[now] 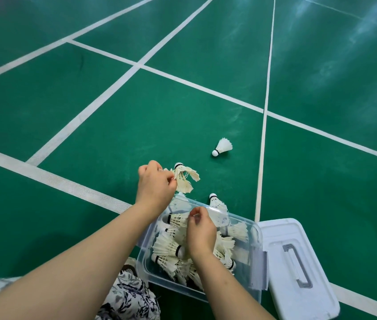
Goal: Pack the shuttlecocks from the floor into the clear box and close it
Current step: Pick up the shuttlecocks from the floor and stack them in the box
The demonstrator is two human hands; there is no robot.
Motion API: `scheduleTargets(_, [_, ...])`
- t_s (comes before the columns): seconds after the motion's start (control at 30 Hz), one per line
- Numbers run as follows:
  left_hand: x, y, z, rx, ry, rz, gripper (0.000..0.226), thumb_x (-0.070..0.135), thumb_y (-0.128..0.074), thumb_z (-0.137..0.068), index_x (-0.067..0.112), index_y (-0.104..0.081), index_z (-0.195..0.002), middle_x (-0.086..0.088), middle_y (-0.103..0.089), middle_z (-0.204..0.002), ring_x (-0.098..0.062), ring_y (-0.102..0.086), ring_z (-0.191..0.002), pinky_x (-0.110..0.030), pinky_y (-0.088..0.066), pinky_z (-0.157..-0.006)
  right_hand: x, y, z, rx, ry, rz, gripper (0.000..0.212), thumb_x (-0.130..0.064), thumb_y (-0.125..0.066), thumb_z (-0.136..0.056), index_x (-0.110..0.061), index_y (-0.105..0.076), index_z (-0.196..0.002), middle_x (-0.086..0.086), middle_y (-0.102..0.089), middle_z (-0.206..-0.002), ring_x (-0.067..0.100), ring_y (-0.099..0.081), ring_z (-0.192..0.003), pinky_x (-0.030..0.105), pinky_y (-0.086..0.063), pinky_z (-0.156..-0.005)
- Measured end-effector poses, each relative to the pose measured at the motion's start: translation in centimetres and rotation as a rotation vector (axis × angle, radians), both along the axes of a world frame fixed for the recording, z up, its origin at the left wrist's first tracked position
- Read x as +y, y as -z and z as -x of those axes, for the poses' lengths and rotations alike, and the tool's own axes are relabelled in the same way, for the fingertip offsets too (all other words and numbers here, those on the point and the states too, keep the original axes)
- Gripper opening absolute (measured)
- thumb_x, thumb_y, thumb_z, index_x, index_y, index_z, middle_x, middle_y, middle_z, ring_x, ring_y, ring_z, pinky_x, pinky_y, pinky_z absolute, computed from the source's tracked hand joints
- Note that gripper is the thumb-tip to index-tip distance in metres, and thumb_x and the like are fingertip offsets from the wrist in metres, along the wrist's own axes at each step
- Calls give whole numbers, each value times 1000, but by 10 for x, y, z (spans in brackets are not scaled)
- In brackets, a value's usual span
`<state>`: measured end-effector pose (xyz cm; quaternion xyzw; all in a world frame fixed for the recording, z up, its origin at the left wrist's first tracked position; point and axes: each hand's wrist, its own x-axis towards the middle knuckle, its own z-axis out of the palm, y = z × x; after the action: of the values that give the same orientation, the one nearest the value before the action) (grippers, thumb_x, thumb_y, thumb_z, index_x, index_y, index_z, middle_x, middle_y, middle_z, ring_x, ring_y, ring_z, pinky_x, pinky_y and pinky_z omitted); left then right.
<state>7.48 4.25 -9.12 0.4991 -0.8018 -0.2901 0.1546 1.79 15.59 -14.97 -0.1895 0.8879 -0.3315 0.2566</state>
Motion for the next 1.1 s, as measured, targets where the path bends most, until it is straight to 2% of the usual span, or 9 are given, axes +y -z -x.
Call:
scheduleTargets(0.13, [-1,2,1,-6,-3,-8,27,20,-49,-90,4,-69,-82,-4,-37,-91,-22,-29,-95,-29,-27,-80,1,-6,-1,-7,42,33,14,-17,-45,-92,-27,-53,-87,-7,-59,-76,19,-60,-73,28,-44,-60])
scheduleTargets(0.4, [-2,2,1,-3,-6,-22,26,20,-49,-89,5,-69,-84,-4,-38,-93,-23,-30,-97,-30,-27,-79,19,-16,6,-63,111,305,23,-13,-55,-90,-31,-57,-76,-10,-62,-69,11,-54,-61,26,-43,-57])
scheduleTargets(0.5, [0,1,0,10,-5,-16,26,20,-49,-89,4,-70,-85,-4,-38,-92,-21,-27,-94,-30,-27,-79,26,-10,5,75,-12,276,19,-12,-56,-90,-29,-62,-81,-13,-63,-74,8,-57,-69,22,-44,-62])
scheduleTargets(0.6, [0,0,0,16,-4,-19,27,20,-49,-90,4,-69,-85,-4,-38,-92,-21,-26,-93,-30,-27,-80,31,4,5,175,-137,133,17,-17,-52,-92,-23,-68,-97,-14,-64,-88,7,-59,-80,19,-45,-69])
scheduleTargets(0.67, [0,1,-1,10,-6,-18,26,21,-49,-89,4,-69,-84,-4,-38,-92,-20,-26,-93,-29,-26,-80,32,15,2,129,-150,71,20,-19,-50,-94,-23,-68,-101,-12,-66,-94,9,-60,-87,18,-44,-73])
scheduleTargets(0.77, [0,3,-1,0,-10,-19,26,20,-50,-89,3,-69,-83,-3,-37,-91,-20,-25,-92,-29,-26,-79,26,22,-1,-48,-13,109,22,-13,-48,-94,-25,-66,-92,-10,-65,-91,11,-60,-89,15,-41,-67])
scheduleTargets(0.87, [-1,6,-2,-7,-12,-34,27,20,-49,-89,3,-68,-83,-3,-37,-91,-20,-25,-93,-29,-26,-80,16,26,-1,-128,52,110,23,-11,-47,-95,-26,-62,-85,-10,-64,-88,12,-59,-86,21,-46,-71])
scheduleTargets(0.97, [-1,7,-2,-17,-8,-42,27,21,-49,-90,4,-69,-84,-3,-36,-92,-21,-26,-94,-28,-25,-81,10,28,1,-120,-6,67,20,-13,-44,-96,-19,-63,-98,-4,-65,-96,16,-59,-91,27,-47,-80])
scheduleTargets(1.1, [-2,8,-1,-29,1,-38,26,21,-49,-90,5,-69,-87,-3,-36,-92,-21,-28,-97,-28,-25,-82,9,25,5,-40,-176,-56,29,-25,-38,-99,-14,-43,-126,10,-63,-114,24,-59,-97,29,-42,-77])
